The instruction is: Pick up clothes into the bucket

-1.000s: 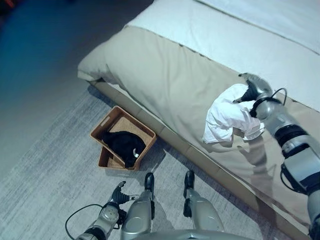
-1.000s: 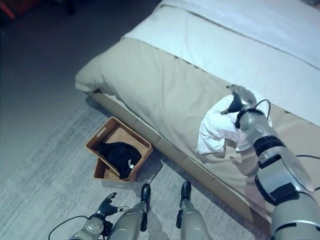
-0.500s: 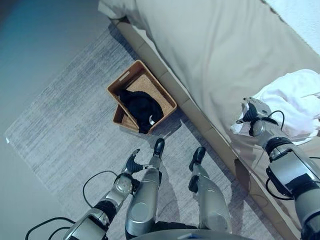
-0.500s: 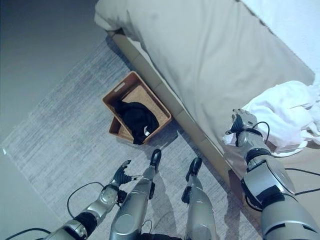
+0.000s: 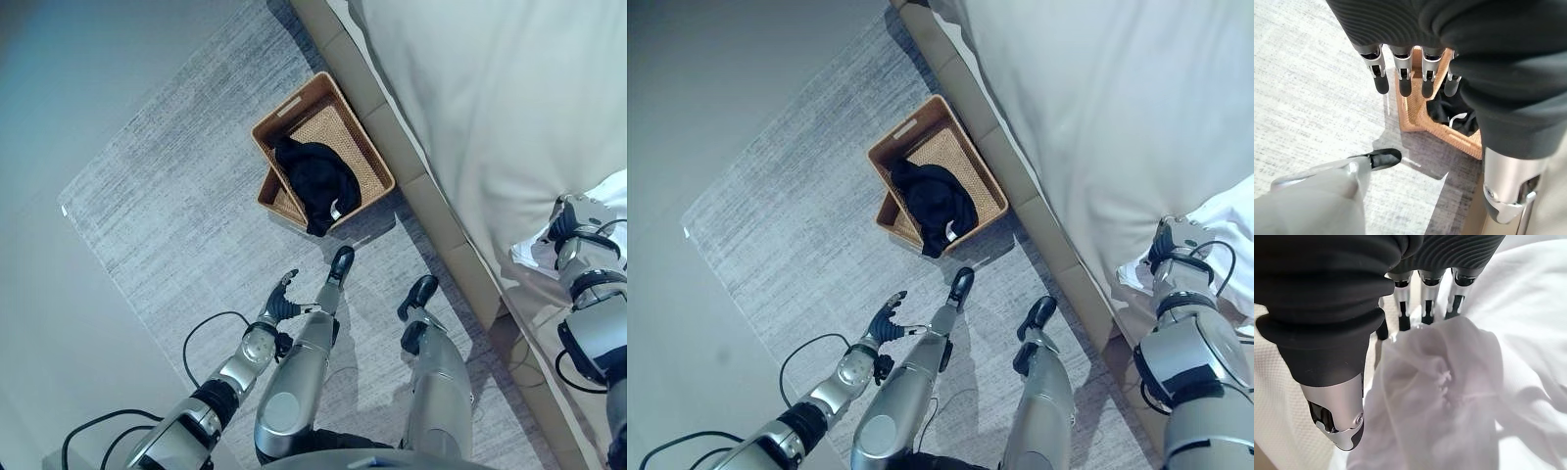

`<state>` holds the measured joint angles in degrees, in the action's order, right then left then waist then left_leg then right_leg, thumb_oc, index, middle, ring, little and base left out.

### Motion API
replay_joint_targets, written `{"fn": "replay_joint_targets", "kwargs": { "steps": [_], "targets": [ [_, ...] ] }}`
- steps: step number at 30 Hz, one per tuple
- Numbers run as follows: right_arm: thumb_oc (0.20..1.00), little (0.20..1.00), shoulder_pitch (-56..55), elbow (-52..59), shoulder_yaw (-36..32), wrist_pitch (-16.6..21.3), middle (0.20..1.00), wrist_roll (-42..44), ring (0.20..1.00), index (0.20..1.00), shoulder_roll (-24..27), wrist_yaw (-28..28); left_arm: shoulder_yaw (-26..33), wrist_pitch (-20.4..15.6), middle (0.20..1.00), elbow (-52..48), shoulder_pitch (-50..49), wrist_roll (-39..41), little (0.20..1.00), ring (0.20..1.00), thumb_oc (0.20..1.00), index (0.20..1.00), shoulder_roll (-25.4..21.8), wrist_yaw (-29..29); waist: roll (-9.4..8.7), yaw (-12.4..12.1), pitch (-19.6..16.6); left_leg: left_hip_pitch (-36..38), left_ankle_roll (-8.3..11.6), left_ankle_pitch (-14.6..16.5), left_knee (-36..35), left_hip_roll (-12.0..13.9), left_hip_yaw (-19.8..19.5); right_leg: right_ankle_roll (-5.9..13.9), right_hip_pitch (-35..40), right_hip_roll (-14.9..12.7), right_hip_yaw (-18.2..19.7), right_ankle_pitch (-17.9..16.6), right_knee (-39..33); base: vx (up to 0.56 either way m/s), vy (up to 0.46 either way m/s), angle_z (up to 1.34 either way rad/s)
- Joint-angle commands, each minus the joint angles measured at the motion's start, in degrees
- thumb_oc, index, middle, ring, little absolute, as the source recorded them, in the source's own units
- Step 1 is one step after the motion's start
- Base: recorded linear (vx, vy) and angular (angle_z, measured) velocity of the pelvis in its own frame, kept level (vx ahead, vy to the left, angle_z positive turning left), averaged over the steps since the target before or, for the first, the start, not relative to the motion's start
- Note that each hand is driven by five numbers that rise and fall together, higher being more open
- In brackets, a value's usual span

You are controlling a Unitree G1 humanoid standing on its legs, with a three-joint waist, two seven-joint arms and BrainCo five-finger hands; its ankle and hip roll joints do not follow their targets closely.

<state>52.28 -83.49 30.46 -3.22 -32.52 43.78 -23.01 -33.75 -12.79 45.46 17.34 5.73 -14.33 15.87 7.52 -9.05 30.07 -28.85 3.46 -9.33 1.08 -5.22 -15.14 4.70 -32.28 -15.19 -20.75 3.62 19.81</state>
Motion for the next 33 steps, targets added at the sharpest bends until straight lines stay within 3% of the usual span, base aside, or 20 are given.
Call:
{"fn": "replay_joint_targets", "kwargs": {
  "steps": [1,5,8,9,10,11,12,13,15,18,22,24,26,27,29,33],
  "targets": [
    [1.000,1.000,-3.7,1.7,1.7,-0.9,1.000,1.4,1.000,1.000,5.6,-3.9,0.2,-1.3,1.000,0.9,-0.3,-0.2,1.000,1.000,1.000,1.000,2.9,1.6,2.85,2.0,-0.3,-2.1,-0.62,-0.3,-0.1,0.2,0.6,2.31,1.3,-0.1,2.4,-3.1,-3.2,-0.07,0.078,-0.04],
    [1.000,1.000,-8.5,21.3,-3.7,6.1,1.000,11.6,1.000,1.000,4.1,-8.5,3.5,-2.4,1.000,2.3,0.7,-0.3,1.000,1.000,1.000,1.000,2.8,4.2,0.17,4.8,-0.3,-1.7,-0.25,-0.1,-0.1,0.8,1.7,2.44,1.4,0.6,3.7,-3.4,-4.2,0.00,-0.002,-0.04],
    [1.000,1.000,-16.9,46.7,-17.2,14.1,1.000,31.6,1.000,1.000,-1.2,-10.6,6.4,-2.3,1.000,2.3,-0.5,0.4,1.000,1.000,1.000,1.000,3.2,7.3,-2.26,7.8,-0.3,-1.7,-0.24,0.3,0.0,1.4,2.6,2.46,1.0,1.0,4.7,-3.4,-4.2,0.00,-0.027,-0.24],
    [1.000,1.000,-20.5,51.9,-19.8,16.4,1.000,33.9,1.000,1.000,-2.9,-10.6,6.7,-2.3,1.000,3.0,-0.5,0.4,1.000,1.000,1.000,1.000,3.2,7.8,-2.93,8.3,-0.3,-1.6,-0.30,0.4,0.1,1.5,2.9,2.42,0.8,1.1,4.9,-3.3,-4.2,0.00,-0.019,-0.27],
    [1.000,1.000,-20.8,52.1,-20.0,16.3,1.000,33.8,1.000,1.000,-2.9,-10.6,6.6,-2.3,1.000,3.0,-0.5,0.4,1.000,1.000,1.000,1.000,3.2,7.8,-2.98,8.2,-0.3,-1.6,-0.30,0.4,0.1,1.5,2.9,2.42,0.9,1.1,5.0,-3.3,-4.2,-0.01,-0.028,-0.29],
    [1.000,1.000,-25.8,60.5,-25.8,21.5,1.000,41.1,1.000,1.000,-6.8,-10.6,7.2,-2.6,1.000,2.1,-1.0,0.6,1.000,1.000,1.000,1.000,2.8,8.6,-3.62,9.2,-0.3,-1.6,-0.39,0.6,0.2,1.7,3.3,2.45,0.8,1.3,5.2,-3.2,-4.4,-0.01,-0.021,-0.22],
    [1.000,1.000,-26.1,60.7,-26.0,21.4,1.000,41.1,1.000,1.000,-6.8,-10.6,7.1,-2.6,1.000,2.1,-1.1,0.6,1.000,1.000,1.000,1.000,2.7,8.6,-3.67,9.1,-0.3,-1.6,-0.39,0.7,0.2,1.7,3.3,2.45,0.9,1.2,5.2,-3.2,-4.4,-0.01,-0.024,-0.18],
    [1.000,1.000,-29.1,68.0,-30.3,23.8,1.000,40.9,1.000,1.000,-8.7,-11.7,7.7,-2.7,1.000,1.6,-1.7,0.0,1.000,1.000,1.000,1.000,2.2,8.8,-4.03,9.9,-0.3,-1.6,-0.41,0.8,0.3,1.8,3.8,2.56,0.7,1.2,5.5,-3.1,-4.5,-0.01,-0.004,-0.10],
    [1.000,1.000,-29.8,69.3,-32.5,23.8,1.000,37.5,1.000,1.000,-9.6,-14.5,7.6,-3.1,1.000,1.7,-2.1,-0.6,1.000,1.000,1.000,1.000,1.8,8.7,-4.02,10.2,-0.3,-1.5,-0.48,1.0,0.3,1.8,4.2,2.60,0.6,1.2,5.7,-3.1,-4.6,-0.01,0.003,-0.10],
    [1.000,1.000,-27.5,68.5,-35.6,21.9,1.000,29.7,1.000,1.000,-10.9,-23.7,7.9,-3.7,1.000,2.0,-2.3,-1.5,1.000,1.000,1.000,1.000,2.0,9.7,-3.62,10.6,-0.3,-1.2,-0.63,1.1,0.1,1.8,4.8,2.61,0.6,1.3,6.4,-3.0,-4.8,0.00,0.034,-0.18],
    [1.000,1.000,-21.6,55.1,-35.7,16.4,1.000,22.7,1.000,1.000,-5.2,-32.6,6.7,-5.2,1.000,1.8,-2.2,-2.5,1.000,1.000,1.000,1.000,1.5,10.5,-2.30,9.9,-0.3,-1.3,-0.66,1.1,-0.1,1.7,5.0,2.59,0.1,1.1,7.0,-2.9,-4.6,-0.01,0.022,-0.15],
    [1.000,1.000,-18.0,45.7,-33.1,13.9,1.000,21.9,1.000,1.000,1.0,-32.6,6.3,-5.6,1.000,1.0,-1.9,-2.4,1.000,1.000,1.000,1.000,0.9,10.5,-1.65,9.5,-0.3,-1.5,-0.55,1.1,-0.1,1.6,5.0,2.62,-0.4,1.0,7.0,-3.0,-4.4,-0.01,0.002,-0.03],
    [1.000,1.000,-16.3,43.2,-30.6,12.2,1.000,20.9,1.000,1.000,3.1,-32.0,6.5,-5.9,1.000,0.8,-2.1,-2.2,1.000,1.000,1.000,1.000,0.7,10.7,-1.45,9.3,-0.3,-1.6,-0.50,1.0,-0.2,1.5,5.1,2.63,-0.6,1.1,7.2,-3.0,-4.2,0.00,0.000,0.00],
    [1.000,1.000,-13.1,38.4,-27.2,11.4,1.000,22.1,1.000,1.000,8.5,-27.4,6.3,-5.8,1.000,0.3,-2.4,-1.6,1.000,1.000,1.000,1.000,0.1,10.4,-1.49,9.0,-0.3,-2.0,-0.36,0.9,-0.1,1.6,5.1,2.56,-1.3,1.2,7.4,-3.1,-3.9,0.00,0.000,0.00],
    [1.000,1.000,-9.1,32.4,-23.4,11.5,1.000,25.4,1.000,1.000,11.1,-24.2,6.0,-5.6,1.000,0.0,-2.7,-1.0,1.000,1.000,1.000,1.000,0.1,10.4,-1.34,8.9,-0.3,-2.7,-0.32,0.9,0.2,1.5,5.3,2.44,-2.1,1.2,7.7,-3.1,-3.4,0.00,0.000,0.00],
    [1.000,1.000,0.1,23.5,-10.2,9.0,1.000,20.9,1.000,1.000,17.1,-17.9,5.3,-5.4,1.000,0.2,-3.3,0.1,1.000,1.000,1.000,1.000,-0.8,9.6,-0.99,8.3,-0.3,-4.3,-0.42,0.9,1.0,1.4,5.7,2.19,-4.2,1.3,8.3,-3.3,-2.2,0.00,0.000,0.00]
  ]
}}
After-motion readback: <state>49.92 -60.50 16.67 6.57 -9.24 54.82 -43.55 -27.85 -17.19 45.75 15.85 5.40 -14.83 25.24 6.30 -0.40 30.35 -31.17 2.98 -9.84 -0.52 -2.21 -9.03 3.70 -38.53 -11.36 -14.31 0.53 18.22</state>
